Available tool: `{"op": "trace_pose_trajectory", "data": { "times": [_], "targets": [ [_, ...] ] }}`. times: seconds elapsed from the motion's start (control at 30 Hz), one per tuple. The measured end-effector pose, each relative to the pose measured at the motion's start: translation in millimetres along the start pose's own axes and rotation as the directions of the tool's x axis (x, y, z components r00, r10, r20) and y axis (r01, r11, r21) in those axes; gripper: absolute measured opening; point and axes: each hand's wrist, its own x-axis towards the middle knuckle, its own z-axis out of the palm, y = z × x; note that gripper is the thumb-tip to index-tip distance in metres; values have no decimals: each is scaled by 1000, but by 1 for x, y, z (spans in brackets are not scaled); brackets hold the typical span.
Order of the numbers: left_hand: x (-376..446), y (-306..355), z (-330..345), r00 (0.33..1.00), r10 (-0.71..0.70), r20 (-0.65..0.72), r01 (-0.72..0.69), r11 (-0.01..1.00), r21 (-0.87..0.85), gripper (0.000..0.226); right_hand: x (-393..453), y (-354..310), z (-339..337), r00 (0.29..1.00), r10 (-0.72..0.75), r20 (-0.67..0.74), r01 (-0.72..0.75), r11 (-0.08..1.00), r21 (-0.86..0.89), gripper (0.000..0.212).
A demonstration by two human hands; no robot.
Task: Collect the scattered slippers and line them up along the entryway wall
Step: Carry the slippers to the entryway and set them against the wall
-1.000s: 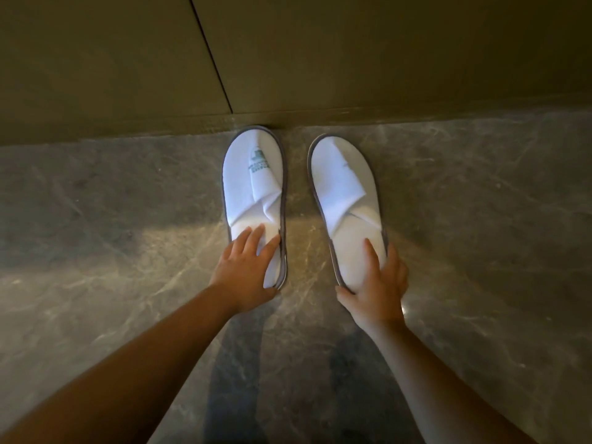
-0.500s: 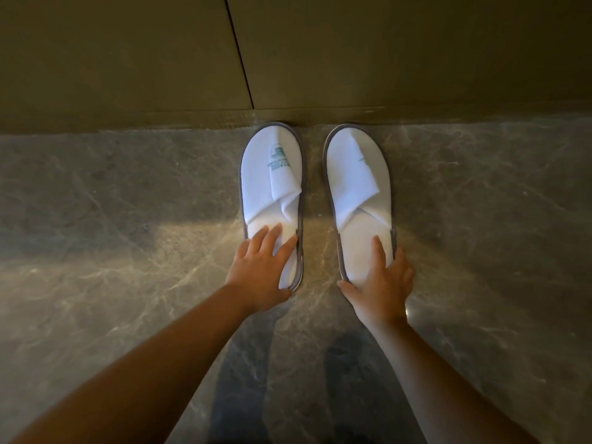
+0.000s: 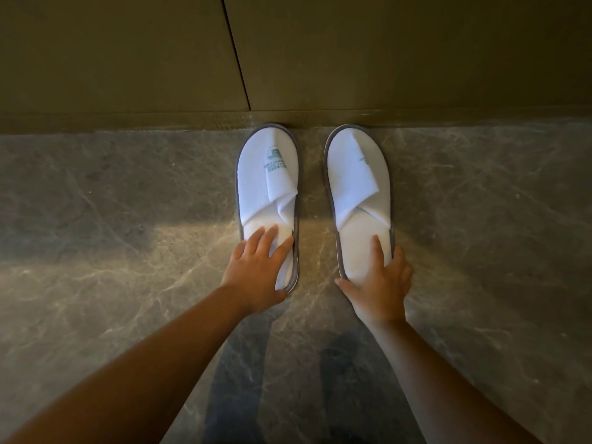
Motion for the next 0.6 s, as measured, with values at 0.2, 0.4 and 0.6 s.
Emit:
{"op": "trace_pose_trajectory", "data": {
  "times": [0.2, 0.4, 0.6],
  "targets": [
    [0, 1, -2, 1000, 0, 20, 0, 1000, 0, 88, 0, 0, -3, 999, -23, 30, 22, 1000, 12, 95],
    [-4, 3, -12, 999, -12, 45, 14, 999, -42, 85, -3, 0, -20, 996, -90, 4, 90, 995, 36, 80],
    [-64, 15, -89, 994, -97, 57, 107, 968, -226, 67, -47, -33, -105, 981, -167, 100, 153, 979, 133, 43]
  ]
}}
